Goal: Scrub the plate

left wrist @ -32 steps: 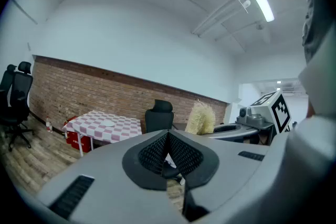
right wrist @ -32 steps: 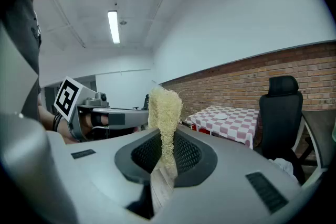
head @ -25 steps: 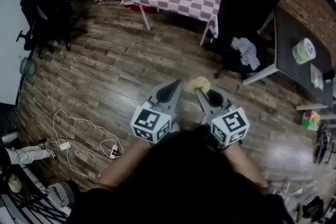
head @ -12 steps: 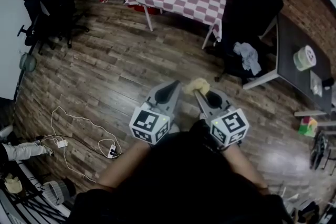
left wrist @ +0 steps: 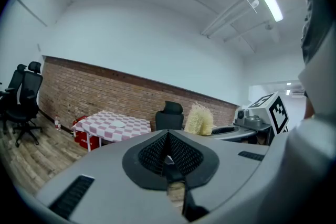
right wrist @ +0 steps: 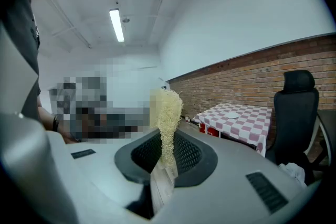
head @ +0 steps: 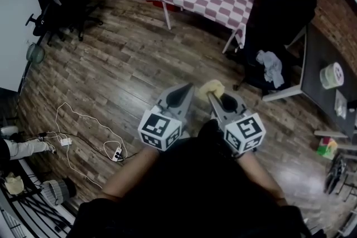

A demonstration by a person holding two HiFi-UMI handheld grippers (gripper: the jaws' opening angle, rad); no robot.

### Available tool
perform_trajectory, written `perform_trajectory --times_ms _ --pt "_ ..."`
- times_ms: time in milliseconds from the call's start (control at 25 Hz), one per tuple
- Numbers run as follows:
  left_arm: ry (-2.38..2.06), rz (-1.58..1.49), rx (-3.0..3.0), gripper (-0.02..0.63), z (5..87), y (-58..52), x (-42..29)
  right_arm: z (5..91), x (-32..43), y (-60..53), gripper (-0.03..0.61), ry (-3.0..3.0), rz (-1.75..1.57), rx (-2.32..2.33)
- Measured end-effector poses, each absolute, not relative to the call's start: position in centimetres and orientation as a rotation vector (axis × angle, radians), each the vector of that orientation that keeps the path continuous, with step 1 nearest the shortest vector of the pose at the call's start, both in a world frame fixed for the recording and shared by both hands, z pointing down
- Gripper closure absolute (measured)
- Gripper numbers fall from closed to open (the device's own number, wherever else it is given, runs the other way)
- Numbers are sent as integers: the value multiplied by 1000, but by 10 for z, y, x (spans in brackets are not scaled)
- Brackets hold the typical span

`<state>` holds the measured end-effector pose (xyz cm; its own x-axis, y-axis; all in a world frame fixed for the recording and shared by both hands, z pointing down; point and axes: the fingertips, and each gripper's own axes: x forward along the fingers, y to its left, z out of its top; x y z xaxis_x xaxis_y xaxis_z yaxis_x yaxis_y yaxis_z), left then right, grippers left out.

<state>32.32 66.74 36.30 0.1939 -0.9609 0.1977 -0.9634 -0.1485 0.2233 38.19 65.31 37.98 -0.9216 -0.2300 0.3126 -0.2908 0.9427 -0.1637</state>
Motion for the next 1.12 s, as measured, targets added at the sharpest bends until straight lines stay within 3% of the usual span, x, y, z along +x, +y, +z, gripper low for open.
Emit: perform_trajectory --times_ms 720,1120 --pt "-1892 -1 2066 606 364 469 353 373 421 433 532 -2832 312 332" --pt "-1909 10 2008 606 375 403 360 388 423 369 532 -2817 362 248"
